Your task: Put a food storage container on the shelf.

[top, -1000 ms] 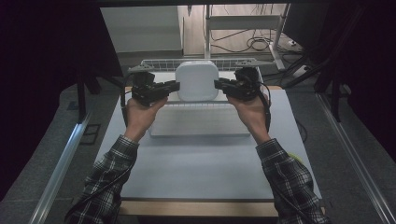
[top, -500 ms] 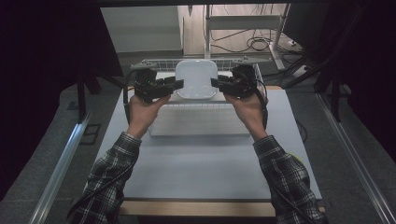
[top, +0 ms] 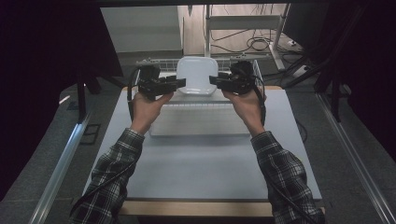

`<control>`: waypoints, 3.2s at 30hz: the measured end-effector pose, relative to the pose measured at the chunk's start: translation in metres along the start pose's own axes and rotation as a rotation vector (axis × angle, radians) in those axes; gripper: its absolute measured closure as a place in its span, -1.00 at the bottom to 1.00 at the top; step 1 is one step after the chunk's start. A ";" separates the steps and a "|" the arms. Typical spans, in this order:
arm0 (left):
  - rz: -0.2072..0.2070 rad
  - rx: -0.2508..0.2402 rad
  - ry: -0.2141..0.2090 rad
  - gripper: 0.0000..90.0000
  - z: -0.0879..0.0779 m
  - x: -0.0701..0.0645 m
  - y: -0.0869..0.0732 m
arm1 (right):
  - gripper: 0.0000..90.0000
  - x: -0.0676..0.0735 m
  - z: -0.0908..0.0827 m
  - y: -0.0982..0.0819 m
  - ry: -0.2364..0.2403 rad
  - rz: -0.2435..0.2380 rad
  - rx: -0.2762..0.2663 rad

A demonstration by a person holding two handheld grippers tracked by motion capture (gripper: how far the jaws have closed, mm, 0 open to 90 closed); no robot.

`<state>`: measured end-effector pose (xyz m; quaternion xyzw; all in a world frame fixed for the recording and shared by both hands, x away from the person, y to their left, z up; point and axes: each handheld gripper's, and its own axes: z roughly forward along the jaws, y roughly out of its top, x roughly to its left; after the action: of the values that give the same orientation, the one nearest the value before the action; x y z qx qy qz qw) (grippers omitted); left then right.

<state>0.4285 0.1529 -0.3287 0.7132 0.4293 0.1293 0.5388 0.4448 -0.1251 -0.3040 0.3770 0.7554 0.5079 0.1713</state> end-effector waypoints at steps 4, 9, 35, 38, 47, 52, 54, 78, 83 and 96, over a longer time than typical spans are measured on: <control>0.000 0.010 -0.001 0.13 0.003 0.002 0.002 | 0.22 -0.001 0.003 0.002 -0.015 0.007 -0.001; -0.032 0.012 -0.008 0.06 0.006 0.004 0.005 | 0.22 -0.002 0.008 0.004 -0.057 -0.004 0.002; 0.134 -0.031 0.058 -0.80 0.003 -0.006 0.005 | -0.33 -0.006 0.001 -0.003 -0.026 -0.027 -0.046; 0.142 -0.023 0.048 -0.88 0.000 -0.009 0.001 | -0.40 -0.004 -0.002 -0.007 -0.006 -0.033 -0.041; 0.164 -0.048 0.020 -0.90 -0.008 -0.011 -0.013 | -0.57 0.000 -0.009 -0.019 0.029 -0.042 -0.034; 0.197 -0.070 0.012 -0.89 -0.015 -0.016 -0.020 | -0.63 0.004 -0.014 -0.024 0.047 -0.065 -0.032; 0.204 -0.074 -0.001 -0.88 -0.018 -0.018 -0.022 | -0.64 0.006 -0.016 -0.026 0.054 -0.070 -0.031; 0.268 -0.016 -0.078 -0.84 -0.036 -0.044 -0.068 | -0.88 0.021 -0.040 -0.072 0.096 -0.164 0.020; 0.279 0.008 -0.078 -0.85 -0.039 -0.047 -0.079 | -0.91 0.017 -0.047 -0.086 0.096 -0.165 0.026; 0.252 0.022 -0.081 -0.85 -0.047 -0.046 -0.121 | -0.96 0.013 -0.064 -0.129 0.067 -0.131 0.047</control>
<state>0.3134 0.1553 -0.4043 0.7721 0.3155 0.1622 0.5273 0.3444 -0.1820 -0.3904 0.3134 0.7954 0.4901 0.1701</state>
